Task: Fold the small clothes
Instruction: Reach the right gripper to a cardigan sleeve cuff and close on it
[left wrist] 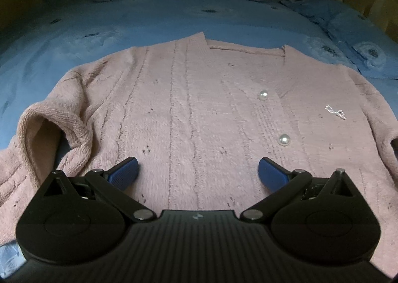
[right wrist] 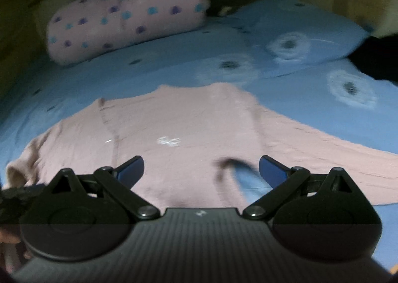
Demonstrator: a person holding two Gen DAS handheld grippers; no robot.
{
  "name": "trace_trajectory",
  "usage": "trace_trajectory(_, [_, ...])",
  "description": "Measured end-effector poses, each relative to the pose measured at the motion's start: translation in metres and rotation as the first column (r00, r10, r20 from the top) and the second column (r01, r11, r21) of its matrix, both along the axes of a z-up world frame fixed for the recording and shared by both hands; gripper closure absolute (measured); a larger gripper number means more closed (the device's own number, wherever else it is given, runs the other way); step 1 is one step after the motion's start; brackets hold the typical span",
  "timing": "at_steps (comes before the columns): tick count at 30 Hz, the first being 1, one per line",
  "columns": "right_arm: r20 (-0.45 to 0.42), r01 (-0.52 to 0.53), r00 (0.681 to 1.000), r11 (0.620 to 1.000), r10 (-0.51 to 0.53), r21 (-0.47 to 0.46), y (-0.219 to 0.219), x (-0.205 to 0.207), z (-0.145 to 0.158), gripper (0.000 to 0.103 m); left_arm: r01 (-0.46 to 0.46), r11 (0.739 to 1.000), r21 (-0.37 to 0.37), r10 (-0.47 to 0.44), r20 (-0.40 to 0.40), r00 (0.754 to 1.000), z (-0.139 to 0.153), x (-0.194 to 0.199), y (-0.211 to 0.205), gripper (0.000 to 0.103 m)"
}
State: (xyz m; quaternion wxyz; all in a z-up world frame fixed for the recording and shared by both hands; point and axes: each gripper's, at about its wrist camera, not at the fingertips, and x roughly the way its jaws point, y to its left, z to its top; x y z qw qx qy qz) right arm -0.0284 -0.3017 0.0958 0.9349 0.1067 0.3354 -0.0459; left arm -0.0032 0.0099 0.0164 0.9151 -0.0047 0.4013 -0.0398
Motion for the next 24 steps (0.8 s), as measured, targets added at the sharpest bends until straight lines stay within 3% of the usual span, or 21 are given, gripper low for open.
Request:
trace_trajectory(6, [-0.047, 0.199, 0.979, 0.979, -0.197, 0.04, -0.051, -0.011, -0.004, 0.002, 0.003, 1.0, -0.018, -0.003, 0.001, 1.0, 0.005, -0.001, 0.004, 0.0])
trace_trajectory(13, [-0.126, 0.412, 0.909, 0.9, -0.397, 0.139, -0.098, -0.026, -0.025, 0.002, 0.015, 0.999, -0.03, -0.015, -0.001, 1.0, 0.011, -0.003, 0.007, 0.0])
trace_trajectory(24, [-0.203, 0.531, 0.844, 0.826, -0.496, 0.189, -0.125, -0.032, -0.055, 0.002, 0.028, 0.999, -0.023, -0.028, -0.013, 1.0, 0.009, -0.002, 0.006, 0.0])
